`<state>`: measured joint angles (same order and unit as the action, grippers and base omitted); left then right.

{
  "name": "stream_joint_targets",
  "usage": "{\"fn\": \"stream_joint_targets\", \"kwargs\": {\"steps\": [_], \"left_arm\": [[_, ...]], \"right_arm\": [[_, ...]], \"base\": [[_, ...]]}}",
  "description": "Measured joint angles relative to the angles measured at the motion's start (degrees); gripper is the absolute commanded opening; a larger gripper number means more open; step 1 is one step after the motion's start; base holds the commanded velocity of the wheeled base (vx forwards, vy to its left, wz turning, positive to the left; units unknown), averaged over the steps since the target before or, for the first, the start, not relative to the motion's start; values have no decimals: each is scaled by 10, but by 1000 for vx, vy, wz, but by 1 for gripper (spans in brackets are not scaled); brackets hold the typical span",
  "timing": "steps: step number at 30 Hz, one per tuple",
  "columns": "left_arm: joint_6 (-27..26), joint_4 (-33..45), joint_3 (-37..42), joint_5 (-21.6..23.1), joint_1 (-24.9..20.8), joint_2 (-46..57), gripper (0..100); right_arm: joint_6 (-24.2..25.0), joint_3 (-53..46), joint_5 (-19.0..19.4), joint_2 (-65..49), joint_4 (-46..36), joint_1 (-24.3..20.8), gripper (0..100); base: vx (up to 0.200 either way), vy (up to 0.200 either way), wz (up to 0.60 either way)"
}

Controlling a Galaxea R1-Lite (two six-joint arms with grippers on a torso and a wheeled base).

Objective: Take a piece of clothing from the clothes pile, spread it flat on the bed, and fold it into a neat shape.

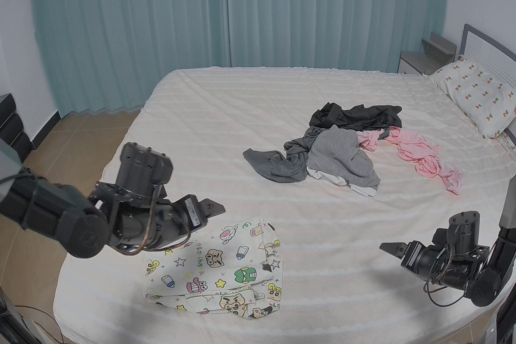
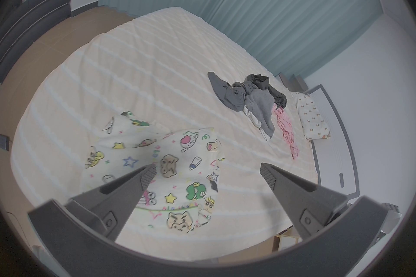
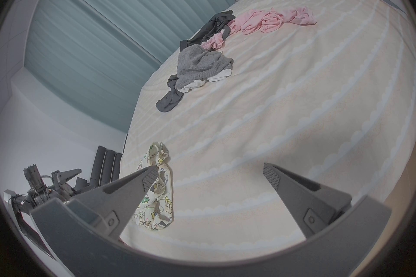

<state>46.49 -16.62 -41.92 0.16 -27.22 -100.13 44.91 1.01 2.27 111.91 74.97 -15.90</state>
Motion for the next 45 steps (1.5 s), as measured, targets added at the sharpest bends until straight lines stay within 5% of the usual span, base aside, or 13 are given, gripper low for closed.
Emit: {"fn": "stream_joint_targets", "kwargs": {"steps": [14, 24, 34, 45], "left_arm": [[-32, 1, 147, 155, 197, 191, 100], [-46, -5, 175, 268, 289, 231, 100], [-75, -39, 177, 308, 375, 197, 100], [-79, -74, 182, 312, 398, 153, 100]], "right_arm": [[-1, 7, -9, 18, 76, -73, 100], [-12, 150, -11, 87, 31, -130, 100], [-17, 325, -11, 130, -152, -181, 100], [-34, 361, -6, 182, -171, -200, 100]], "base": [[-43, 0, 0], [0, 140, 0], [0, 200, 0], [0, 36, 0]]}}
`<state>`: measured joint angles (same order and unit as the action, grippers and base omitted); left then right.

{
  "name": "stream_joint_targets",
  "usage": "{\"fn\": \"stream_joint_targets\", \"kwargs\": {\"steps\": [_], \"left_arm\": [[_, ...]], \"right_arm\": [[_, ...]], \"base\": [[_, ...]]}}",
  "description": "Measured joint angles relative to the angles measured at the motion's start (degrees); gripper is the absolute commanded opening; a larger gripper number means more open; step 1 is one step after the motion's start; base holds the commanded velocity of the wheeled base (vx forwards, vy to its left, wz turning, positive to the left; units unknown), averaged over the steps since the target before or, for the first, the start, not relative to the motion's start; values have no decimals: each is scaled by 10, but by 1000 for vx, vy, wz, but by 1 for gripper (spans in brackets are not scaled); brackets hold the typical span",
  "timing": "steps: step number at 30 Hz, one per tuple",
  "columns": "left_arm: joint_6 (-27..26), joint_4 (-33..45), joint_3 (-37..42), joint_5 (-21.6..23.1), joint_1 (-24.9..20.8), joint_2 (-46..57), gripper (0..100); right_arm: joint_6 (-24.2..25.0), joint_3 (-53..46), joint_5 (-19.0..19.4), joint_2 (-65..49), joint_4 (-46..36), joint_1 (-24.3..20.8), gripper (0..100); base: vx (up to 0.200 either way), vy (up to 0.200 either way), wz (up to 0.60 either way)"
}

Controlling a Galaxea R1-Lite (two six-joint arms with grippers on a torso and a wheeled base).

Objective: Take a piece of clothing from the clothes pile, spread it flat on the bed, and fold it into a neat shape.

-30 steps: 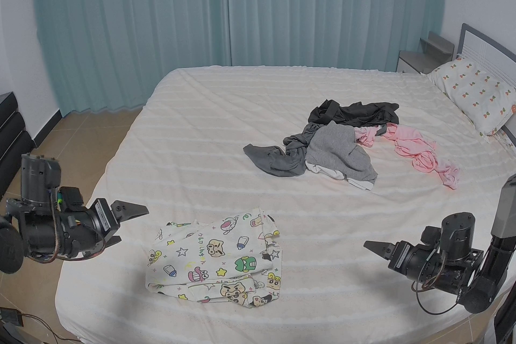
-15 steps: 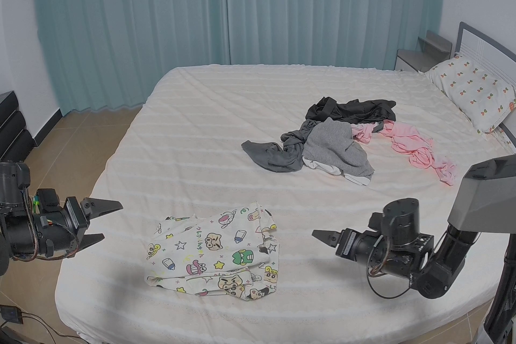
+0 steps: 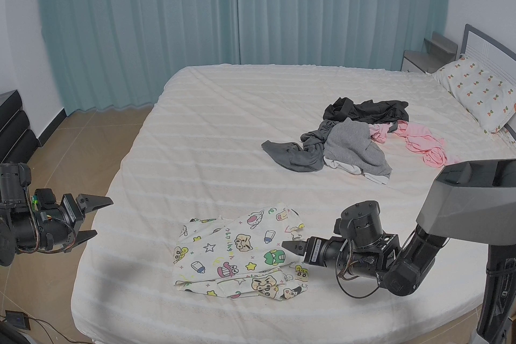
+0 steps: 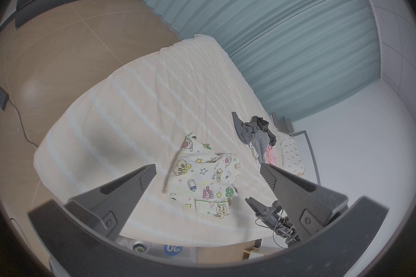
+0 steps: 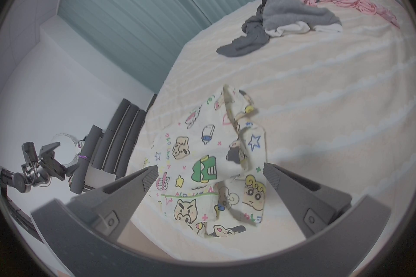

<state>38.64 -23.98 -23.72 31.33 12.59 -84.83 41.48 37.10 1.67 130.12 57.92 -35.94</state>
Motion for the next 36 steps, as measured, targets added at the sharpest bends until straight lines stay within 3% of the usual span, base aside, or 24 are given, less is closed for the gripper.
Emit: {"fn": "stream_joint_targets", "kwargs": {"steps": [14, 15, 27, 36], "left_arm": [[0, 0, 2, 1, 0, -8, 100], [0, 0, 2, 1, 0, -9, 100], [0, 0, 4, 1, 0, -12, 100], [-1, -1, 8, 1, 0, -10, 100]], "right_arm": [[-42, 72, -8, 52, -82, -6, 100], [-42, 76, -9, 54, -82, -7, 0], [-42, 106, -10, 74, -107, -14, 0], [-40, 72, -10, 35, -114, -17, 0]], "base": [[0, 0, 0], [0, 0, 0], [0, 0, 0], [0, 0, 0]]}}
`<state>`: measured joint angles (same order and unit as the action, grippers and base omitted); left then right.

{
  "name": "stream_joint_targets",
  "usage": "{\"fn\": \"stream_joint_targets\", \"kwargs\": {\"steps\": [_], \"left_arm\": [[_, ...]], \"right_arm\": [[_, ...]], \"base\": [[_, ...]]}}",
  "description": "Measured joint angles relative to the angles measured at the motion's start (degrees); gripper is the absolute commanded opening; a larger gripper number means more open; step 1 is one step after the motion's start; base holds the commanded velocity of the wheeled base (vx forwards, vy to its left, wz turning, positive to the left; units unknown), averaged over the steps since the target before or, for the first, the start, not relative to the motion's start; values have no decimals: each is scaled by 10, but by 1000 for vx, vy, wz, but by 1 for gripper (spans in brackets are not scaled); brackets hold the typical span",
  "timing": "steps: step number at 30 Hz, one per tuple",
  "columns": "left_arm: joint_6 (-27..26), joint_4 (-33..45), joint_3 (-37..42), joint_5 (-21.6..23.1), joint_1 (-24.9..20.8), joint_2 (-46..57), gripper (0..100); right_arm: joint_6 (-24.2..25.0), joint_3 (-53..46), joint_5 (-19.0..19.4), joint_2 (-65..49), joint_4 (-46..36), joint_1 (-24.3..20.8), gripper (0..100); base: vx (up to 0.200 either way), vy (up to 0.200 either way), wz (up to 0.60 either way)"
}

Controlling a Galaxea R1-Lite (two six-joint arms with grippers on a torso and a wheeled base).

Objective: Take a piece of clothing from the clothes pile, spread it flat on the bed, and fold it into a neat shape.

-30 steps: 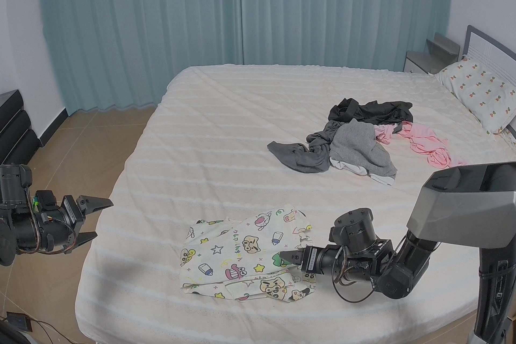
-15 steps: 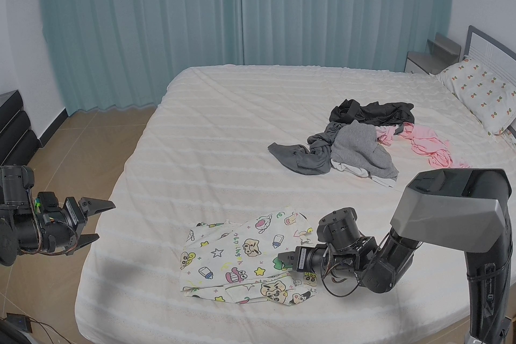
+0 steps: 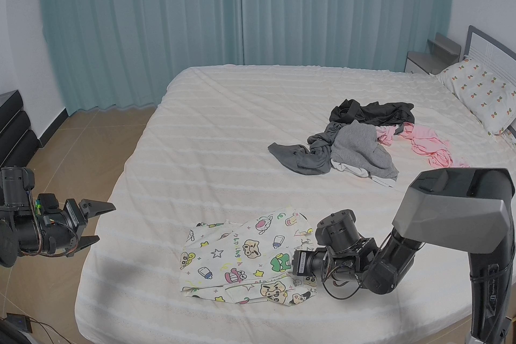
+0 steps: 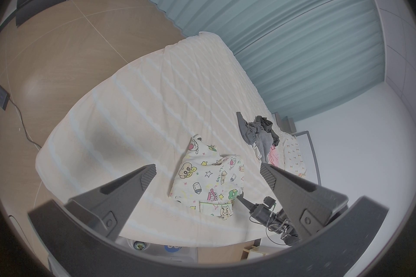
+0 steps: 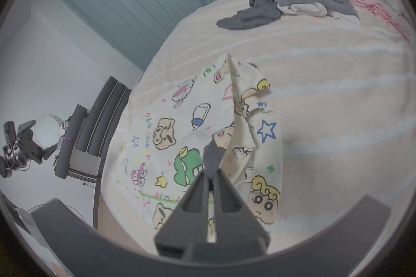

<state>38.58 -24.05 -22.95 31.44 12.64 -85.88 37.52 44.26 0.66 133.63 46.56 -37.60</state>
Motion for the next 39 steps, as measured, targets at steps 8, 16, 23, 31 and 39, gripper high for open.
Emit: {"fn": "stream_joint_targets", "kwargs": {"steps": [8, 16, 23, 31, 39], "left_arm": [[0, 0, 3, 0, -1, 2, 100], [-2, 0, 7, -1, -1, 4, 100], [-2, 0, 8, -1, -2, 5, 100], [-2, 0, 9, -1, -2, 5, 100], [-2, 0, 9, -1, -2, 5, 100]], "right_arm": [[-2, -70, 1, -79, -3, 0, 0], [-7, -139, 4, -126, -6, -10, 0], [-15, -173, 4, -136, -7, -34, 0], [-40, -176, -1, -127, -13, -36, 100], [-72, -180, -1, -122, -13, -21, 100]], "base": [[0, 0, 0], [0, 0, 0], [0, 0, 0], [0, 0, 0], [0, 0, 0]]}}
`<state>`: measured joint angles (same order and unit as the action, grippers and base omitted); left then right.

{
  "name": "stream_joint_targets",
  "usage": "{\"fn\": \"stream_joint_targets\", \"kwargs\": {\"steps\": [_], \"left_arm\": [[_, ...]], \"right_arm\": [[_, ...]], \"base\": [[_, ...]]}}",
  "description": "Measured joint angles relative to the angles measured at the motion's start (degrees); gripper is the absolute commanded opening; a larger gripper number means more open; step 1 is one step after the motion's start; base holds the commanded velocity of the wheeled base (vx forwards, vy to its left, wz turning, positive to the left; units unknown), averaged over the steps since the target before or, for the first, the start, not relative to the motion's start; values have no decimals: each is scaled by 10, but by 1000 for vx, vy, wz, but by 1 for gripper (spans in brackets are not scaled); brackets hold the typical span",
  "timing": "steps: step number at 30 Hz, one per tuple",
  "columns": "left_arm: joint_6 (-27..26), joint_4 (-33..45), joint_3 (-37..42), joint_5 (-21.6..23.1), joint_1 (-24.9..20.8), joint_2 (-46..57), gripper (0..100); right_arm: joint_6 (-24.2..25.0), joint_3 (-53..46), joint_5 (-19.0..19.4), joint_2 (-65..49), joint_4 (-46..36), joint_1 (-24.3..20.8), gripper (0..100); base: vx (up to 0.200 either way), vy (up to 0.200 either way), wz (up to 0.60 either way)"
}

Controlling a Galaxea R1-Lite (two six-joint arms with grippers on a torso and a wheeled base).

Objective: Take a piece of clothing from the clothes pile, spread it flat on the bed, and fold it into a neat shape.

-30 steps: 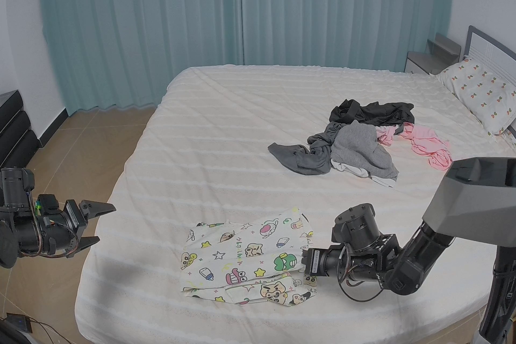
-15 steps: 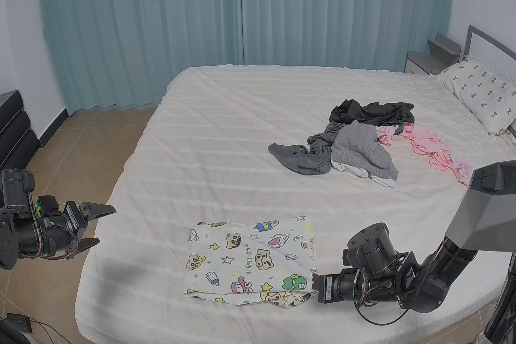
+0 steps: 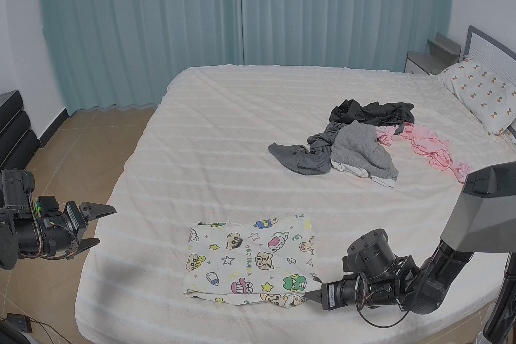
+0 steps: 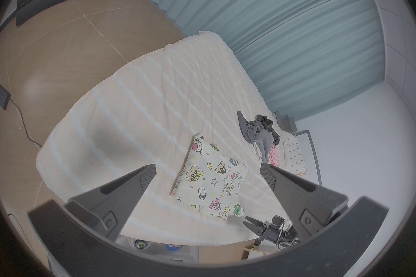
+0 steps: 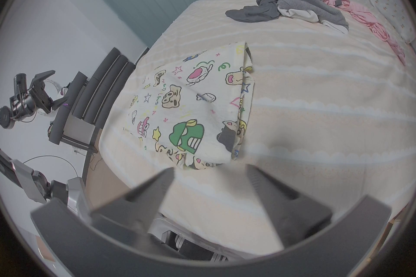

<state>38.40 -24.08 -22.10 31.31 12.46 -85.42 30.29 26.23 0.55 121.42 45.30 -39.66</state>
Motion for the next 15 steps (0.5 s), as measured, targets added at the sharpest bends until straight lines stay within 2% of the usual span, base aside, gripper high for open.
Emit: {"fn": "stream_joint_targets", "kwargs": {"steps": [7, 15], "left_arm": [[0, 0, 1, 5, 0, -1, 100], [0, 0, 10, 29, 0, -1, 100]], "right_arm": [[-1, 69, 1, 0, -2, 24, 100], [0, 241, -16, 78, -56, 45, 100]], "base": [[0, 0, 0], [0, 0, 0]]}}
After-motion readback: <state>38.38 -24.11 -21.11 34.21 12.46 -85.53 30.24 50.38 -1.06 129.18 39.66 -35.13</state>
